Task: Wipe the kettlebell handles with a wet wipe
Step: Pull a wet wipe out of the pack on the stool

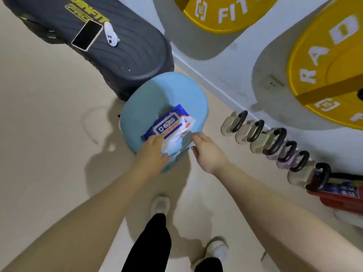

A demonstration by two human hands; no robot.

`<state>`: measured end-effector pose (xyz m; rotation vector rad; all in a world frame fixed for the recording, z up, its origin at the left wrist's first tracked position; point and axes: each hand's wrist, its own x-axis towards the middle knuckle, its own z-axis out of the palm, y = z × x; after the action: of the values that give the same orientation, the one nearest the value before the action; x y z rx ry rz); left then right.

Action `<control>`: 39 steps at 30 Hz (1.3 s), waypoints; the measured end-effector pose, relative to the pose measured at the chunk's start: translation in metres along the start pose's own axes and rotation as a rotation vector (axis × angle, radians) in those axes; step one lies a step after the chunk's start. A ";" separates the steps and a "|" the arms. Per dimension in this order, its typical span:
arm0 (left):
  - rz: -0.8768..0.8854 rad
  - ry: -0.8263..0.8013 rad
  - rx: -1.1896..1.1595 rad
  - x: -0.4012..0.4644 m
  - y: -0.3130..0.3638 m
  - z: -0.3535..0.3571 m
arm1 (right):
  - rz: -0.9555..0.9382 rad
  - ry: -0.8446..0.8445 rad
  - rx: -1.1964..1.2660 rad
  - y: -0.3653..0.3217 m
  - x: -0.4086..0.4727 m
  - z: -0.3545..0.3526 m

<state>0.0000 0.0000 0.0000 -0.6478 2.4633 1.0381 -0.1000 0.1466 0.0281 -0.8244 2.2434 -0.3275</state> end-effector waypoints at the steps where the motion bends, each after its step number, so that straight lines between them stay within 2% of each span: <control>1: 0.007 0.046 0.002 0.009 -0.006 0.004 | -0.019 0.015 -0.071 -0.001 0.013 0.007; 3: 0.018 0.173 -0.001 0.030 -0.019 0.013 | -0.067 0.055 -0.157 -0.003 0.040 0.016; 6: 0.012 0.260 -0.067 0.057 -0.033 0.027 | -0.183 0.061 -0.285 -0.005 0.080 0.024; 9: 0.035 0.281 -0.165 0.073 -0.047 0.035 | -0.288 -0.025 -0.460 -0.003 0.114 0.023; 12: 0.045 0.308 -0.136 0.080 -0.056 0.040 | -0.390 -0.151 -0.596 0.004 0.133 0.016; 19: 0.071 0.273 -0.158 0.082 -0.059 0.036 | -0.444 -0.276 -0.783 0.005 0.137 0.001; 22: 0.121 0.347 -0.121 0.080 -0.058 0.037 | -0.440 -0.230 -0.599 -0.001 0.136 -0.011; 25: 0.074 0.249 -0.220 0.075 -0.051 0.031 | -0.346 -0.137 -0.463 -0.007 0.138 -0.022; 27: 0.051 0.262 -0.242 0.072 -0.048 0.034 | -0.210 0.086 -0.303 -0.006 0.142 -0.016; 29: 0.031 0.300 -0.268 0.069 -0.046 0.036 | 0.014 0.344 -0.047 -0.008 0.145 -0.010; 30: 0.045 0.322 -0.263 0.069 -0.047 0.038 | 0.099 0.396 0.083 -0.006 0.147 -0.006; 32: 0.091 0.345 -0.155 0.073 -0.050 0.043 | 0.072 0.316 0.189 -0.001 0.147 0.002; 34: 0.116 0.320 -0.049 0.077 -0.054 0.047 | -0.109 0.150 0.136 0.004 0.141 0.009; 36: 0.131 0.334 -0.060 0.078 -0.055 0.048 | -0.279 0.062 -0.023 0.009 0.133 0.013; 39: 0.131 0.353 -0.116 0.077 -0.053 0.047 | -0.305 0.000 -0.298 0.009 0.127 0.013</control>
<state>-0.0258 -0.0183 -0.1002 -0.7715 2.7952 1.2126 -0.1642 0.0716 -0.0538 -1.3297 2.1955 -0.1327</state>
